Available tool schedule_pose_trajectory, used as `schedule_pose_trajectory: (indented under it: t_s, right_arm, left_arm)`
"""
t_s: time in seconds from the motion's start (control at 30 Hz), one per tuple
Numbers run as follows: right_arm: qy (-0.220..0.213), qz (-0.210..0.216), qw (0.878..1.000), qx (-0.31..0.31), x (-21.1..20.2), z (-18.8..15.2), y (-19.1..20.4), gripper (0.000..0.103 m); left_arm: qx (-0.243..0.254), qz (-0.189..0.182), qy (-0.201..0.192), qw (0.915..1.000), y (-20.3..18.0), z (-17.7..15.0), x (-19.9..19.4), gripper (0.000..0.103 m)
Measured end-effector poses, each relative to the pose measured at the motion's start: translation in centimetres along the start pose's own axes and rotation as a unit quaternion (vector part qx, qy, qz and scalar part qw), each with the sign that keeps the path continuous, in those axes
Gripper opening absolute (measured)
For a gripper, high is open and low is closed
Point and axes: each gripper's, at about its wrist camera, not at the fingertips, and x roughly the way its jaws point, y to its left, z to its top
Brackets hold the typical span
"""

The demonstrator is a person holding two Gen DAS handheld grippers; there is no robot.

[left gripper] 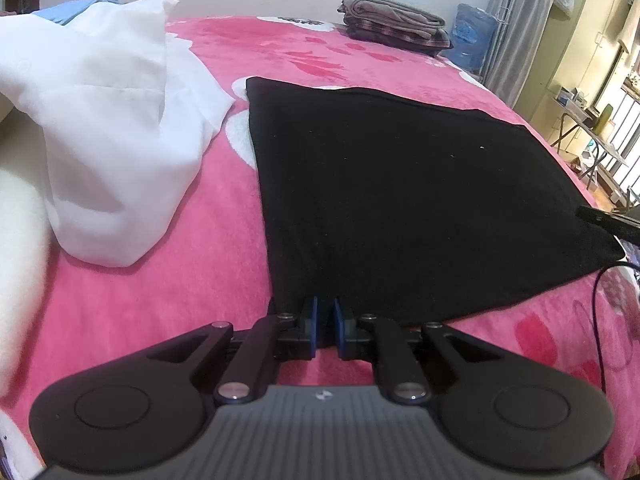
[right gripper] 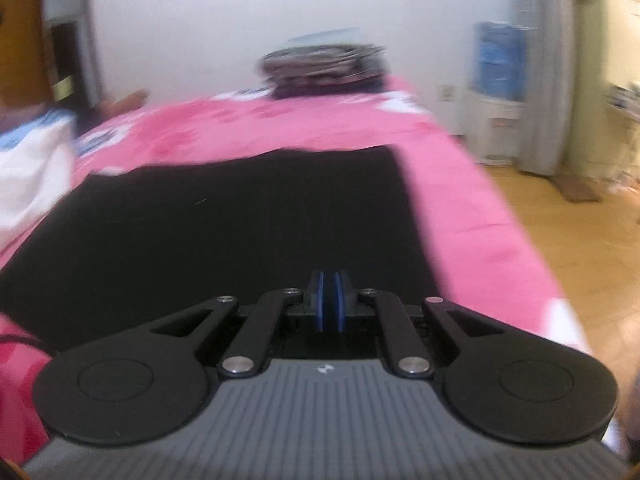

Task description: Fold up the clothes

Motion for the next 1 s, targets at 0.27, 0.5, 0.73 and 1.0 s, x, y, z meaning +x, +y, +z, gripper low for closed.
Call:
schedule_pose_trajectory:
  t_s: [0.27,0.5,0.73,1.0]
  right_arm:
    - [-0.01,-0.066,0.996,0.059,1.6,1.7,-3.9,0.007]
    - [0.002,0.016,1.0,0.026,3.4,2.3,-0.2,0.005]
    - [0.005,-0.051,0.996,0.078,4.7,4.2,-4.3,0.005]
    - [0.038,0.016,0.996,0.085,7.7,5.5,-2.9,0.002]
  left_arm:
    - [0.001,-0.005,-0.001,1.0,0.2,0.0,0.1,0.012]
    - [0.0,-0.004,-0.002,1.0,0.1,-0.1,0.0,0.012]
    - [0.001,-0.009,0.001,1.0,0.3,0.1,0.2,0.012]
    - [0.005,-0.01,-0.004,0.9999,0.3,-0.2,0.2,0.012]
